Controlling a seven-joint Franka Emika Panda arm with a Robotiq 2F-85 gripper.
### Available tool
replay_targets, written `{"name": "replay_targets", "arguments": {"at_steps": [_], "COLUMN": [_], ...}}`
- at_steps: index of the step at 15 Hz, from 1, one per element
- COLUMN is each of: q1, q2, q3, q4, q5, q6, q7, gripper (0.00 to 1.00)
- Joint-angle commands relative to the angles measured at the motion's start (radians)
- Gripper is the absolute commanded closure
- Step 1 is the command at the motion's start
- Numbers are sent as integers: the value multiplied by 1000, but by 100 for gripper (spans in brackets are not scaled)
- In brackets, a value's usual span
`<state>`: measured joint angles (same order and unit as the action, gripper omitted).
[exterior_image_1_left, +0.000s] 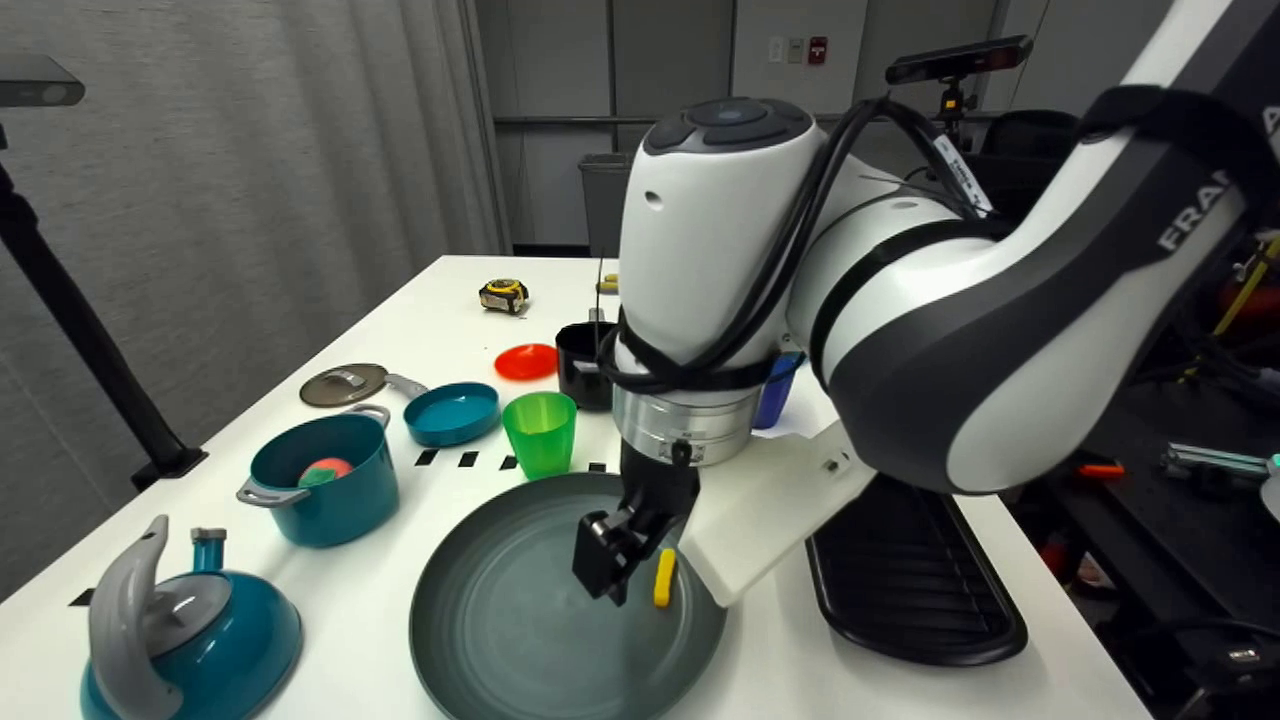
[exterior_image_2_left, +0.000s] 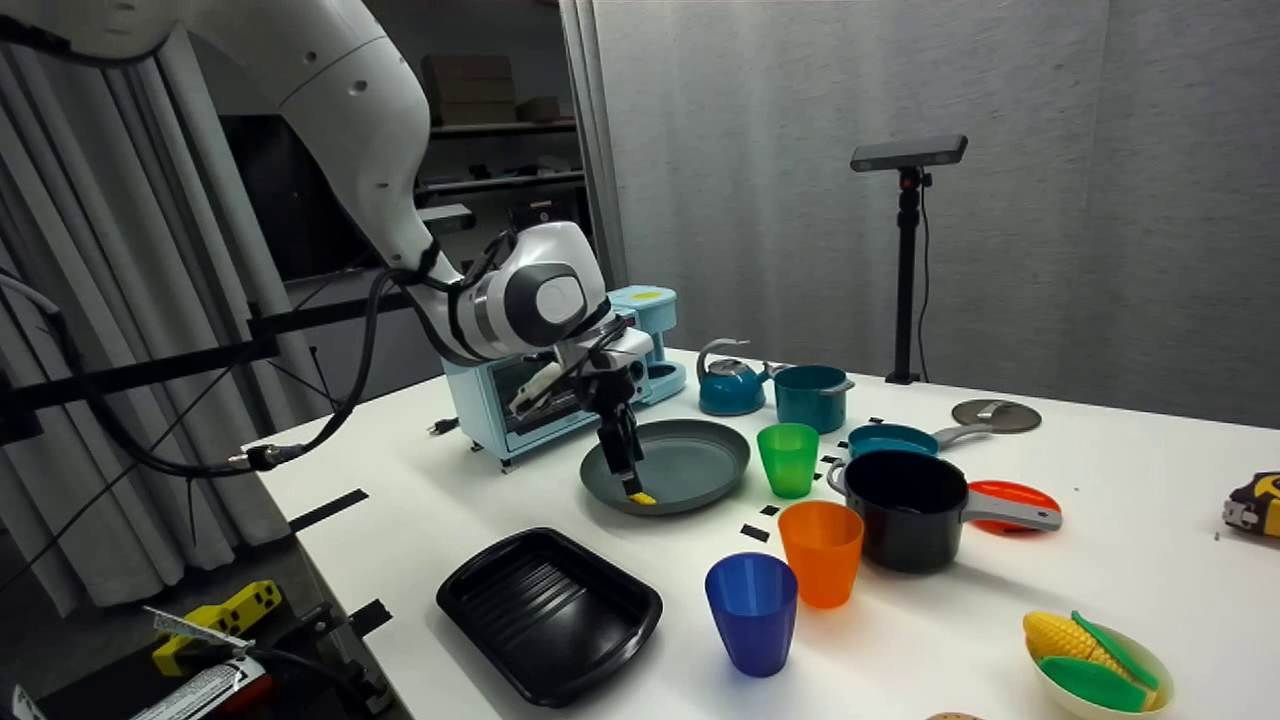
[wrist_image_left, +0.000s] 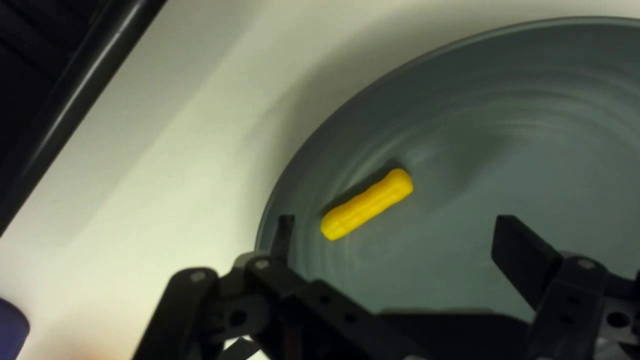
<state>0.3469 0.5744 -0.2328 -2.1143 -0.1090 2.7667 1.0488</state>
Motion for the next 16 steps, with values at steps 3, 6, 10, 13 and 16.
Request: {"name": "replay_targets", "arguments": {"at_steps": [3, 6, 10, 13, 16], "q1": [13, 15, 16, 16, 15], "q2": [54, 75, 95, 101, 104], "q3": [-3, -7, -8, -10, -14], "q4": [41, 59, 75, 88, 100], "q5": [12, 10, 9, 7, 5], "q6": [-13, -12, -14, -15, -19], "q7": [83, 111, 132, 142, 151], "gripper": [0, 0, 32, 58, 80]}}
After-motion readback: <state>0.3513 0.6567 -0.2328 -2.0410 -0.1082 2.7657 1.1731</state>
